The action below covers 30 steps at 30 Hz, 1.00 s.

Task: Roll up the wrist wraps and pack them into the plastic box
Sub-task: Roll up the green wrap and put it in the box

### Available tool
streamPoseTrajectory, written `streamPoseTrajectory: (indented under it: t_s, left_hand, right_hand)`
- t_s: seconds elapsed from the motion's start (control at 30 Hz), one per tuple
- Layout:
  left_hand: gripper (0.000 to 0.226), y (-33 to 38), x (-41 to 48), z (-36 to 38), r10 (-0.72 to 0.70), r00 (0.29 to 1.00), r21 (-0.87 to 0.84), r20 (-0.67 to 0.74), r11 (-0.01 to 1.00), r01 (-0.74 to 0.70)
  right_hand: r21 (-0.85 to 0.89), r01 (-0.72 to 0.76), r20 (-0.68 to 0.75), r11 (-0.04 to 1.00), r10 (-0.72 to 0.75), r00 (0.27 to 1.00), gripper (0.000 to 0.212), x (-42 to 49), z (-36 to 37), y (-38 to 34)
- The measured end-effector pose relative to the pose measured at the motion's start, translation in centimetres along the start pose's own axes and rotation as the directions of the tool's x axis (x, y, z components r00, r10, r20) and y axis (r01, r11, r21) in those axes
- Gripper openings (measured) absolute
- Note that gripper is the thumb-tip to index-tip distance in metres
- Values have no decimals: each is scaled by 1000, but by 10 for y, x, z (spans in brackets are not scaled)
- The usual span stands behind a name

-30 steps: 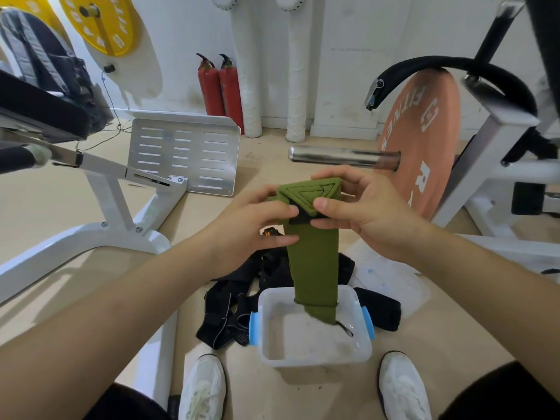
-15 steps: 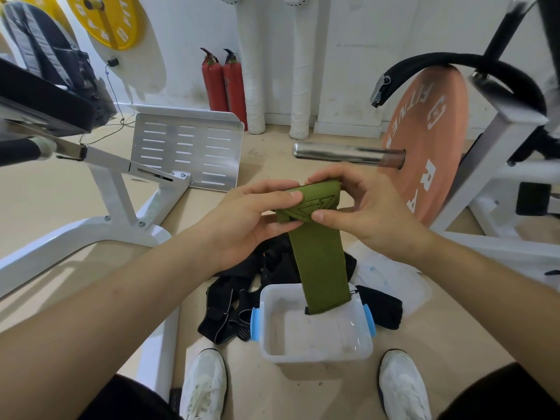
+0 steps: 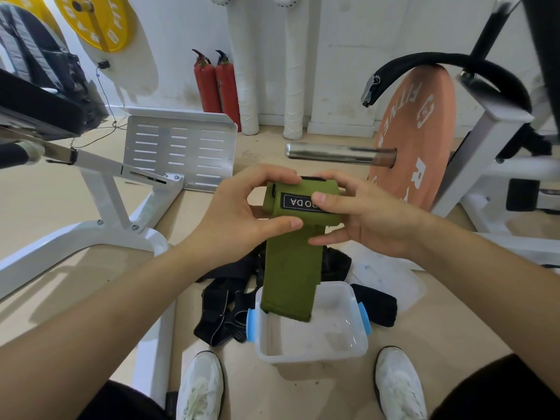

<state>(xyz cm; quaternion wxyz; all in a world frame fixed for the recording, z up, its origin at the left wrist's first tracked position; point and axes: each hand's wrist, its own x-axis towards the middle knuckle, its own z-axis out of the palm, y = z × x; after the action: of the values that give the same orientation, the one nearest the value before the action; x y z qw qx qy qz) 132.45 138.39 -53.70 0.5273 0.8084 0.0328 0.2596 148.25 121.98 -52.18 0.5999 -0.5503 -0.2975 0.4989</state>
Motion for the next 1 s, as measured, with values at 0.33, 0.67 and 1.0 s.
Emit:
streamPoseTrajectory:
  t_s: [0.33, 0.67, 1.0]
  left_hand:
    - [67, 7, 0, 2, -453, 879, -373, 148, 798, 474]
    - [44, 14, 3, -1, -597, 759, -613, 260, 505, 607]
    - [49, 3, 5, -5, -387, 921, -485, 50, 797, 362]
  right_hand:
    - [-262, 279, -102, 924, -314, 944, 48, 2, 4, 9]
    - [-464, 423, -19, 778, -486, 874, 53, 3, 2, 17]
    - [-155, 32, -43, 987, -39, 998, 50, 0, 0, -3]
